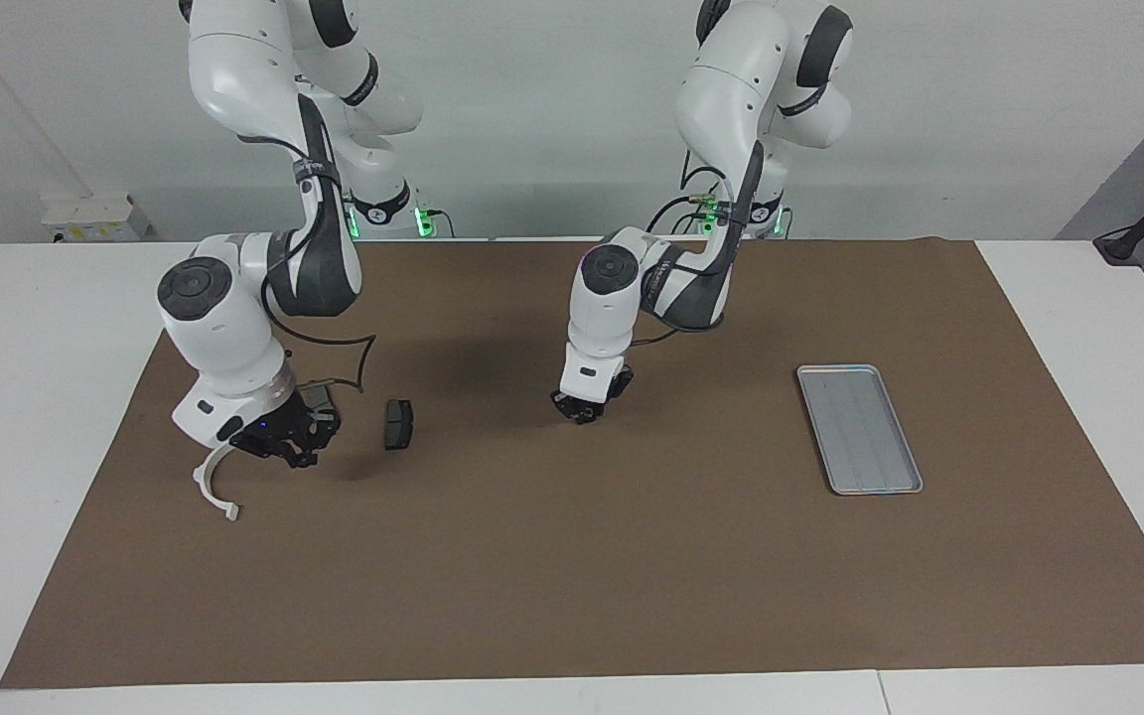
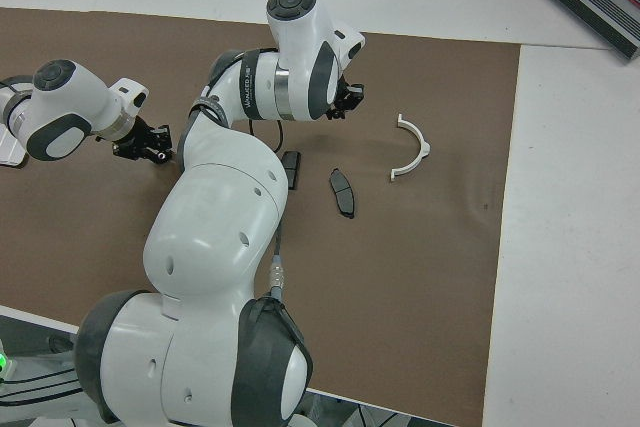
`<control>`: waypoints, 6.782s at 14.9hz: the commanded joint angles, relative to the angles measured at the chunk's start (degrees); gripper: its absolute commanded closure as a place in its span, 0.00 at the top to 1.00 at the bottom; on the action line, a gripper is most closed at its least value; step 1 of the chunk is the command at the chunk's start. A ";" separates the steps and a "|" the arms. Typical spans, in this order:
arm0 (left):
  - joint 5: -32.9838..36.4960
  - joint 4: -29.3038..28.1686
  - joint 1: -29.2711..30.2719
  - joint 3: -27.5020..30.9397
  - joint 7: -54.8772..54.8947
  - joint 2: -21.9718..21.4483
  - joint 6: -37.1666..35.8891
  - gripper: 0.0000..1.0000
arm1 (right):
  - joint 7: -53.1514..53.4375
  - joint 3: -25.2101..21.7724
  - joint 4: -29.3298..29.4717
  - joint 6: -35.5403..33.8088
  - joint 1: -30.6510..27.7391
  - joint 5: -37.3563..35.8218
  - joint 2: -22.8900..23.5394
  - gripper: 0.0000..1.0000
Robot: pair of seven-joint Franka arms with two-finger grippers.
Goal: Pick bearing gear from pile to tray
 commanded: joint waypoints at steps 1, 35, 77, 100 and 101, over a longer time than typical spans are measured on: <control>-0.19 -0.59 2.52 1.62 1.56 -2.91 -5.49 0.00 | 1.78 0.53 -0.21 0.39 0.20 0.27 -0.22 0.00; -0.28 -27.31 36.01 1.79 49.03 -20.06 2.04 0.00 | 55.32 1.15 -1.53 11.29 37.20 0.27 8.22 0.00; -0.46 8.67 3.07 1.70 6.94 0.16 -10.90 0.91 | 5.48 0.45 7.61 -31.51 -2.09 0.53 -19.29 1.00; -0.81 -7.09 -2.39 1.26 -5.90 -5.21 0.11 0.80 | 6.98 0.09 5.85 -33.09 -3.85 4.75 -22.54 1.00; -0.81 -7.09 -2.39 1.26 -5.90 -5.21 0.20 0.79 | 6.98 0.09 5.85 -33.09 -3.85 4.75 -22.54 1.00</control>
